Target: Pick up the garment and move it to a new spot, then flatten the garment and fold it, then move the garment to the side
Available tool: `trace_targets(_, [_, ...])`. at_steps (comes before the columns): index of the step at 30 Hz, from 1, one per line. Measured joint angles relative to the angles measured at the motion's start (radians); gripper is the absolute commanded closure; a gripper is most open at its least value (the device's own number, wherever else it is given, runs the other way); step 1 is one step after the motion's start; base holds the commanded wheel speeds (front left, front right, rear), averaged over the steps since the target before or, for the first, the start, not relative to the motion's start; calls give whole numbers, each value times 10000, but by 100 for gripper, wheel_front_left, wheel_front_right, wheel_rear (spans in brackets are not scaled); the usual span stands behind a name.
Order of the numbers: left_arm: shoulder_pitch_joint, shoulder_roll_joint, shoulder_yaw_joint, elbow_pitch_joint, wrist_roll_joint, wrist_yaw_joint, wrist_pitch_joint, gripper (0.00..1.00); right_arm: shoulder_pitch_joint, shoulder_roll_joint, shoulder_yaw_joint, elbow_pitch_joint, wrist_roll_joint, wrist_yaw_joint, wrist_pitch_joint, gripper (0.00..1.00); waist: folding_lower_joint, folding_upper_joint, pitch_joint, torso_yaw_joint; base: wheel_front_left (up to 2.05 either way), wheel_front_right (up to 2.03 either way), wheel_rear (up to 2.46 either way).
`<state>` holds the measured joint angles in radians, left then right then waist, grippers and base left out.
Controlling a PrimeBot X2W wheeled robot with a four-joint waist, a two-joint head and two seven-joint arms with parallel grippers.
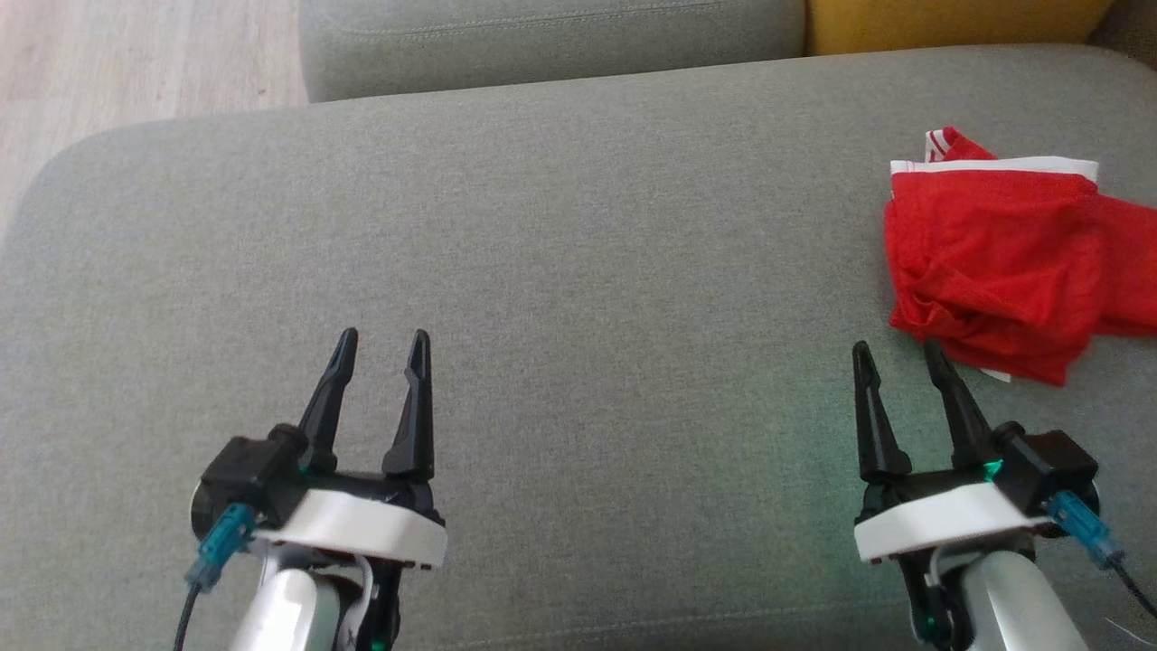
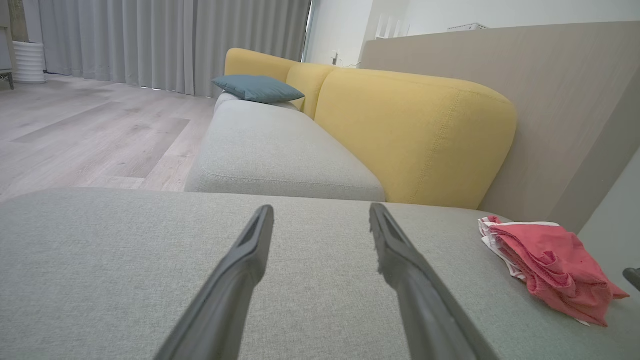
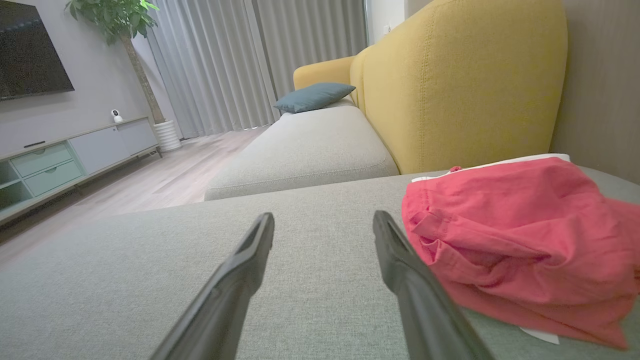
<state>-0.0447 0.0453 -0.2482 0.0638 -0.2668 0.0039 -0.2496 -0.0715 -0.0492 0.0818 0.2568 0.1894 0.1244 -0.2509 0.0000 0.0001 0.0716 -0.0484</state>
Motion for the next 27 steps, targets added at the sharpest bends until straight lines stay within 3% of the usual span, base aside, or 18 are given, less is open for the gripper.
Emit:
trace_targets(26, [16,-2,311,261,-46,54,0,0,0,0,102,-121,119,0,0,0,0,0,85,-33,0,0,0])
trace_targets(27, [17,-2,330,253,-134,84,0,100,0,0,104,-121,119,0,0,100,0,0,87,-34,0,0,0])
